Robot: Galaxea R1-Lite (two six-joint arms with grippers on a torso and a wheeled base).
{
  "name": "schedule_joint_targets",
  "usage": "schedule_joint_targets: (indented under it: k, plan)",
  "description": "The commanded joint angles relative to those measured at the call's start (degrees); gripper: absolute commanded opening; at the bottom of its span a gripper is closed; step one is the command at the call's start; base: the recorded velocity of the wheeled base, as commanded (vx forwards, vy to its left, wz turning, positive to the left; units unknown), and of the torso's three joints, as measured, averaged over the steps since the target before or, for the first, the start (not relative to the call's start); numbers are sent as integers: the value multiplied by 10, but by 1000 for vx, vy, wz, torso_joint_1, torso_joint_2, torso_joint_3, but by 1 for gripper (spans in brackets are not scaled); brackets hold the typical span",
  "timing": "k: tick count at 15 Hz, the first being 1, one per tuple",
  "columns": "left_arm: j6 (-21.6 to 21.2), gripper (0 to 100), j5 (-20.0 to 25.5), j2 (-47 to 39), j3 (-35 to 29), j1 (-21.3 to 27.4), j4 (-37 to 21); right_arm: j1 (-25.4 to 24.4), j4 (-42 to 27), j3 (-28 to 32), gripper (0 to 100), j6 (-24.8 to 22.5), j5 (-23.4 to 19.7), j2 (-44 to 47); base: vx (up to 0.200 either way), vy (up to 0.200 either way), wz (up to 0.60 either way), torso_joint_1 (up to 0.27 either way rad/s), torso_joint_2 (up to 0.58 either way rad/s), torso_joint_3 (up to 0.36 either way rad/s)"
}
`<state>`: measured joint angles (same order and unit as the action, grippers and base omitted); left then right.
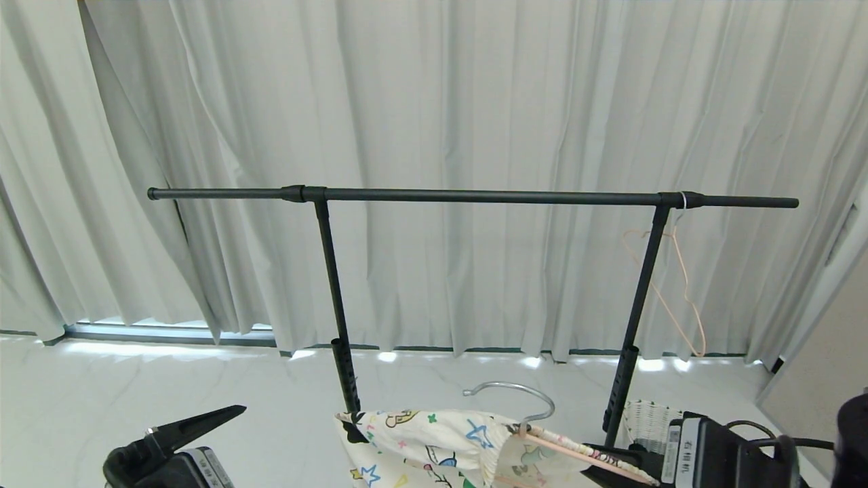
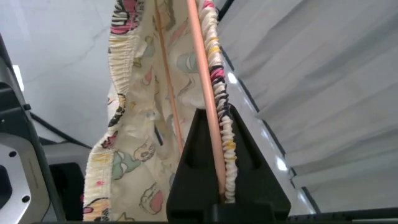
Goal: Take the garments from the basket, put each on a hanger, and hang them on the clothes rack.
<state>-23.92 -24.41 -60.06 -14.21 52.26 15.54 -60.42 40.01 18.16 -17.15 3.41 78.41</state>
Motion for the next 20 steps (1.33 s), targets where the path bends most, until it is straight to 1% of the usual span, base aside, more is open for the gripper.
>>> schedule_joint_targets:
  k: [1, 3, 4, 6, 7, 9, 10, 13, 17, 19, 20]
  plan:
    - [1, 100, 0, -15, 23, -17, 0, 1, 1, 0, 0, -3, -2, -34, 0, 0, 0, 0, 0, 0]
    - [8, 100, 2, -19, 35, -18, 0, 0, 1, 4, 0, -3, -14, -53, 0, 0, 0, 0, 0, 0]
    - [23, 100, 7, -20, 36, -18, 0, 0, 1, 7, 0, -3, -20, -61, 0, 0, 0, 0, 0, 0]
    - [87, 100, 35, -23, 36, -18, 0, -1, 1, 16, 0, -3, -23, -71, 0, 0, 0, 0, 0, 0]
    - [126, 100, 39, -30, 32, -18, 0, -2, 1, 24, 0, -3, -23, -71, 0, 0, 0, 0, 0, 0]
    - [179, 100, 39, -45, 23, -23, 0, -18, -10, 42, 0, -3, -23, -72, 0, 0, 0, 0, 0, 0]
    - [200, 100, 39, -51, 13, -44, 0, -26, -22, 52, 0, -3, -23, -75, 0, 0, 0, 0, 0, 0]
    - [203, 100, 40, -52, 1, -114, 0, -32, -56, 67, 0, -3, -24, -91, 0, 0, 0, 0, 0, 0]
    - [203, 100, 44, -51, 3, -116, 0, -33, -59, 71, 0, -3, -24, -103, 0, 0, 0, 0, 0, 0]
    - [203, 100, 69, -52, -6, -116, 0, -33, -61, 74, 0, -3, -24, -103, 0, 0, 0, 0, 0, 0]
    - [203, 0, 70, -52, -8, -117, 0, -33, -64, 76, 0, -3, -24, -104, 0, 0, 0, 0, 0, 0]
